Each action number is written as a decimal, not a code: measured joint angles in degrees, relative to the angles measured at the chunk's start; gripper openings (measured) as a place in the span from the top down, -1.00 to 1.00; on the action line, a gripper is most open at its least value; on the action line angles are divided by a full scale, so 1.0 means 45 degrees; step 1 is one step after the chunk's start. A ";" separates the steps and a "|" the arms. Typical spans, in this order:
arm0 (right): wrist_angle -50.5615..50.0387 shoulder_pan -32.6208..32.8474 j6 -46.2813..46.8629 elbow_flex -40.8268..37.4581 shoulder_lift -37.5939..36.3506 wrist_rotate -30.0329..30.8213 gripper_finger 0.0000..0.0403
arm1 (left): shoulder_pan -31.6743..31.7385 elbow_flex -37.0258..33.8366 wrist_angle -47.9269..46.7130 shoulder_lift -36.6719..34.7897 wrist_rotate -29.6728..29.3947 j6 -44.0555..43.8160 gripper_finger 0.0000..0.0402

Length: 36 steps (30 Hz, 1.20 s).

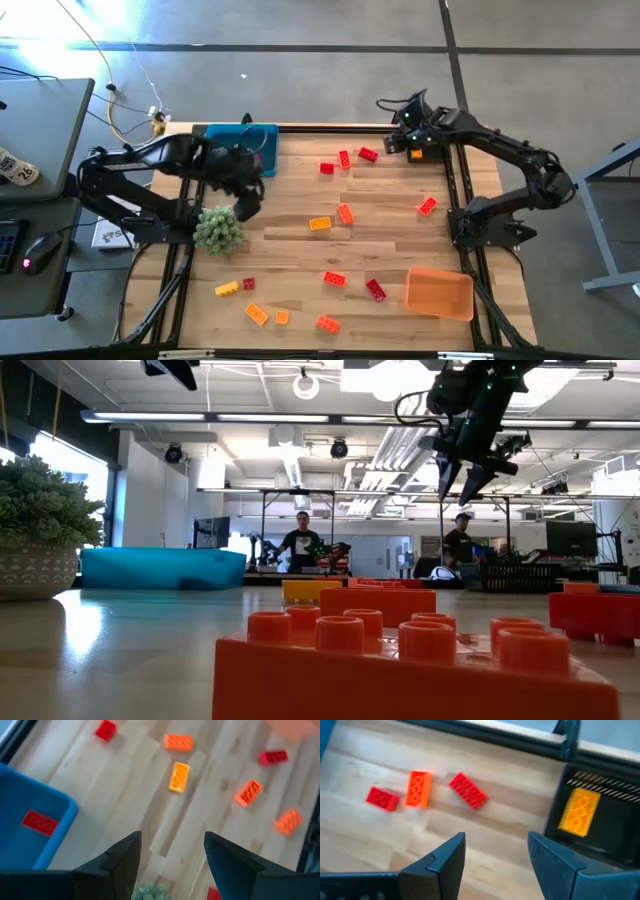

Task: Sort & place blocks by color
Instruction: Put the red game piece into the blue bin

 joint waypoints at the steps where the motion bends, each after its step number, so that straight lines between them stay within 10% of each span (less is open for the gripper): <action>1: 0.0006 0.0205 0.0190 0.0008 0.0000 -0.0001 0.00 | -0.0249 0.0000 0.0000 0.0002 -0.0001 0.0140 -0.03; 36: 0.0392 0.5582 0.2448 0.0010 0.0000 -0.0579 0.00 | -0.6862 -0.0005 0.0984 0.4063 0.0224 0.1662 -0.03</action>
